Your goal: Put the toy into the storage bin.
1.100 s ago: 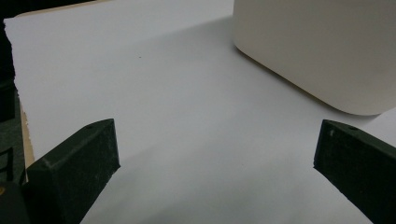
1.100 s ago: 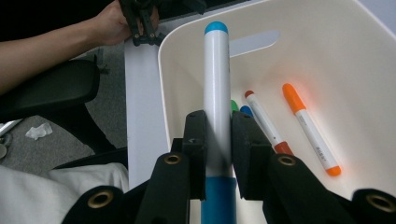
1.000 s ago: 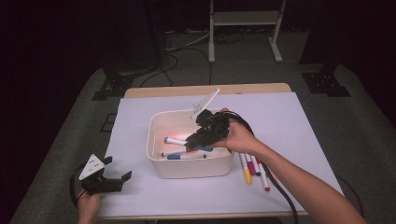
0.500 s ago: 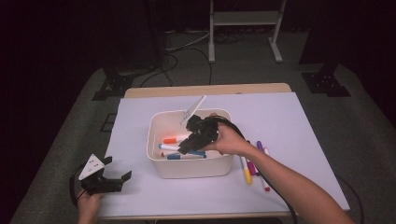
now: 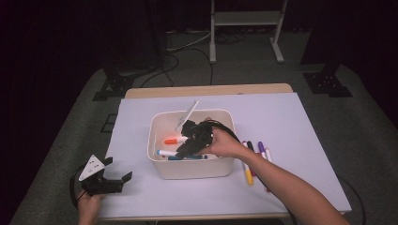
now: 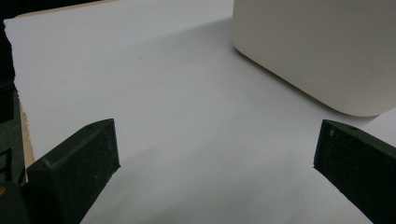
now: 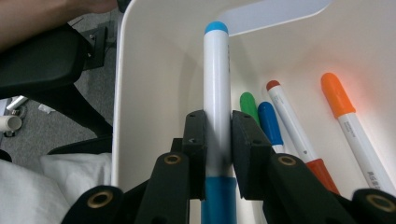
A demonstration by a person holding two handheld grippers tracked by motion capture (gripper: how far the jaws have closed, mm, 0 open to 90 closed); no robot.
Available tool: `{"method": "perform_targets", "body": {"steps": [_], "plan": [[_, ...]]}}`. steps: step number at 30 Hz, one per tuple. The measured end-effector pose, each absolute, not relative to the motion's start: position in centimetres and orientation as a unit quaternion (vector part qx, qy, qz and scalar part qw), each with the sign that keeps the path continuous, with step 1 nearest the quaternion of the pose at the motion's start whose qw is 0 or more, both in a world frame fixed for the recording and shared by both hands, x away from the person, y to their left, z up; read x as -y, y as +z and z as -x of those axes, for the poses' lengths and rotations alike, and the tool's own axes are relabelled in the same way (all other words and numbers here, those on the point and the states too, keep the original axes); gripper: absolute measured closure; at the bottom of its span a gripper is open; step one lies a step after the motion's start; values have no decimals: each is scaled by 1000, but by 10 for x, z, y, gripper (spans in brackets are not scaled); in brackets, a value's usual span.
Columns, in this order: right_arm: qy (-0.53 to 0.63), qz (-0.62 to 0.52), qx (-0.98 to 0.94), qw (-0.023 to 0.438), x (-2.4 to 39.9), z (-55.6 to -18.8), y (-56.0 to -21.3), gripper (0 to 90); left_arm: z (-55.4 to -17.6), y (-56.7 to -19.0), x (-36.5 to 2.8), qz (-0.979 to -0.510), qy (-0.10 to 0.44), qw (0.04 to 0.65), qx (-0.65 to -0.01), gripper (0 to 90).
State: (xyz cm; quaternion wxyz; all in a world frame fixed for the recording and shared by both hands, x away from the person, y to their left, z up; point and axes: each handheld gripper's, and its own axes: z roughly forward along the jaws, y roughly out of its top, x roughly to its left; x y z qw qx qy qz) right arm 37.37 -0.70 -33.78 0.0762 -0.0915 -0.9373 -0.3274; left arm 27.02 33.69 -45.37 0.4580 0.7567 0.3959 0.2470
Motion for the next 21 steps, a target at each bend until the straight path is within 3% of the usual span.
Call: {"method": "perform_targets", "body": {"steps": [12, 14, 21], "plan": [[-302, 85, 947, 71, 3, -374, -346, 746, -270, -454, -337, -757, 247, 458, -396, 0], [-300, 86, 947, 72, 2, -374, -346, 700, -270, -454, -337, -757, 247, 458, -396, 0], [-319, 92, 941, 57, 13, -372, -332, 694, -270, -454, -337, -756, 245, 459, -397, 0]]}}
